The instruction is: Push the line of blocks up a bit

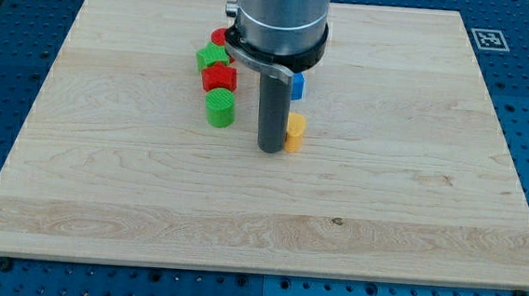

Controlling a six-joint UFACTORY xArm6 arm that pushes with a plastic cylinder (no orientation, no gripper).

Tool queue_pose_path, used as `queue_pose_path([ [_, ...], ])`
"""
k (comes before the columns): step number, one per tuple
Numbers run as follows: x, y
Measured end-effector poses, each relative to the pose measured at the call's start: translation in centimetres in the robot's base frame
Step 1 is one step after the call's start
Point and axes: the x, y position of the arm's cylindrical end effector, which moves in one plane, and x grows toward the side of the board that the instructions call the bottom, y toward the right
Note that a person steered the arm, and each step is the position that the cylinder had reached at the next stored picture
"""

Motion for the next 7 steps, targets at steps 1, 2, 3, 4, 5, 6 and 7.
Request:
queue_pose_path([
  [1, -1.4, 0.0],
  [2, -1.5, 0.0],
  [3, 2.6, 0.0],
  [4, 4.5, 0.2],
  [5, 1.8, 1.5],
  [6, -1.3, 1.6],
  [7, -1.3, 1.0],
])
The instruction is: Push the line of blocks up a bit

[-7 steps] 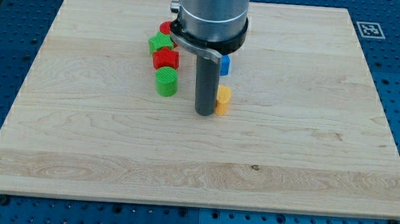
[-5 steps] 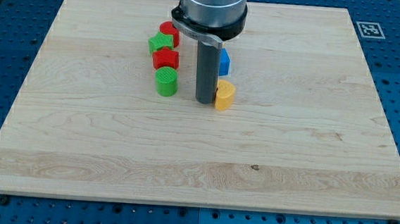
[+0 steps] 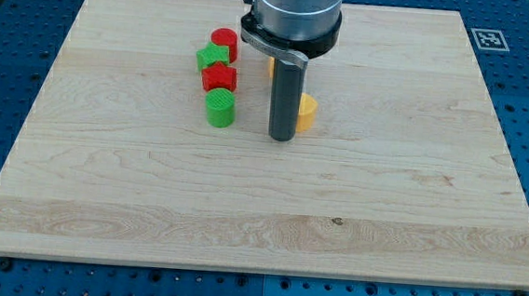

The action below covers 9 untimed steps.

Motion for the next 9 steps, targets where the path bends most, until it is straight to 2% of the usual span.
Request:
queue_pose_path([
  [1, 2.5, -0.5],
  [2, 3.0, 2.9],
  [3, 0.4, 4.2],
  [8, -0.7, 2.6],
  [9, -2.1, 2.3],
])
